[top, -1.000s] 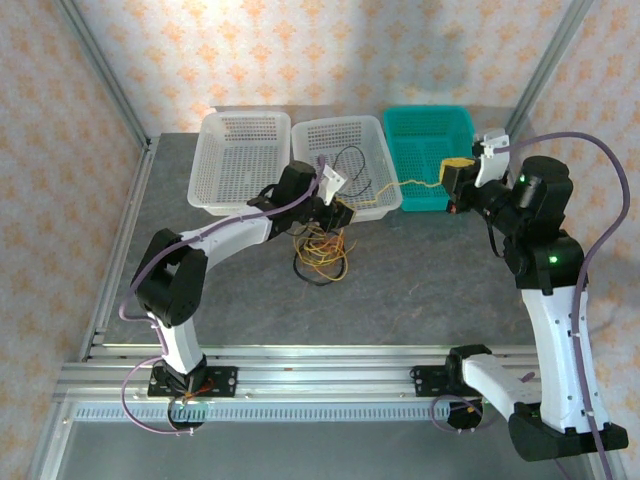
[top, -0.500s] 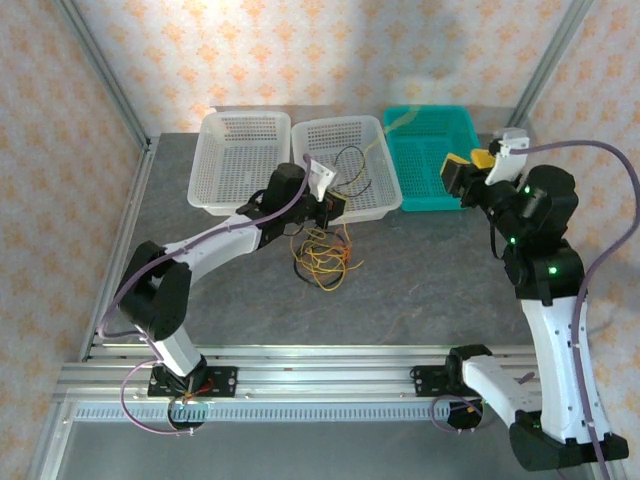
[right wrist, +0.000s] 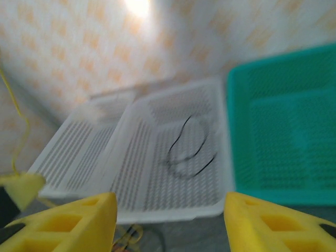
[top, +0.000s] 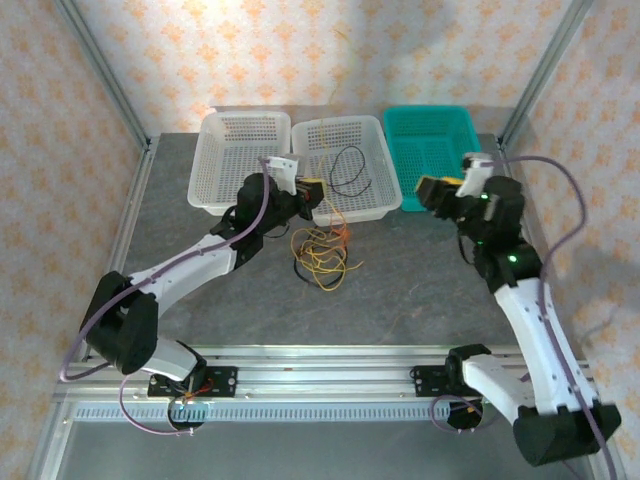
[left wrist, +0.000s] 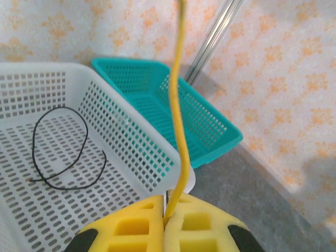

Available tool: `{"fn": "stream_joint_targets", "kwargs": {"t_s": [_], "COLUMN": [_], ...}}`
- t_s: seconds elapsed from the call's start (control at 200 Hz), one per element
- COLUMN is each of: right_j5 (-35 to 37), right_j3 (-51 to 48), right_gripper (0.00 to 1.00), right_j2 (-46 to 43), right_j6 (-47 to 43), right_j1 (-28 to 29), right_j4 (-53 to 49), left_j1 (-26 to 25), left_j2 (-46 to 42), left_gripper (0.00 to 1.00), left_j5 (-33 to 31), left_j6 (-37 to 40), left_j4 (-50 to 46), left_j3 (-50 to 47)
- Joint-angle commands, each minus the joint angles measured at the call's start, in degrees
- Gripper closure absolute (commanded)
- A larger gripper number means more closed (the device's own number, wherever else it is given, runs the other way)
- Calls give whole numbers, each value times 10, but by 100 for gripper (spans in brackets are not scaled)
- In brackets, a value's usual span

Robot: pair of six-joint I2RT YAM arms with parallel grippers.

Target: Untangle the cables

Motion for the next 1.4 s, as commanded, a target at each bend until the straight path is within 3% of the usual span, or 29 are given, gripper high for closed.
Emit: {"fn": "stream_joint_targets", "kwargs": {"t_s": [0.0,0.265,0.636,0.846,1.071,1.392], "right_j5": [-74,-51,-21,13,67,-49], "right_j3": [-24,-11,20,53,75,140], "right_gripper": [46,47,48,42,41,39], "right_j2": [38,153,251,271,268,310], "right_j6": [58,123,222,229,210,153], "right_j1": [62,149,174,178,177,171], "right_j4": [67,118,168,148,82,3], "left_j1": [2,9,14,15,16,34], "left_j2": [-24,-42,-48,-41,-61,-46], "left_gripper": [100,100,100,100,100,100], "left_j5": [-11,-18,29,89,137,190], "left_j6": [-6,0,23,71,197,310], "left_j4": [40,59,136,155,343,291], "left_j3": [-18,-42,-70,-70,-172,-140]}}
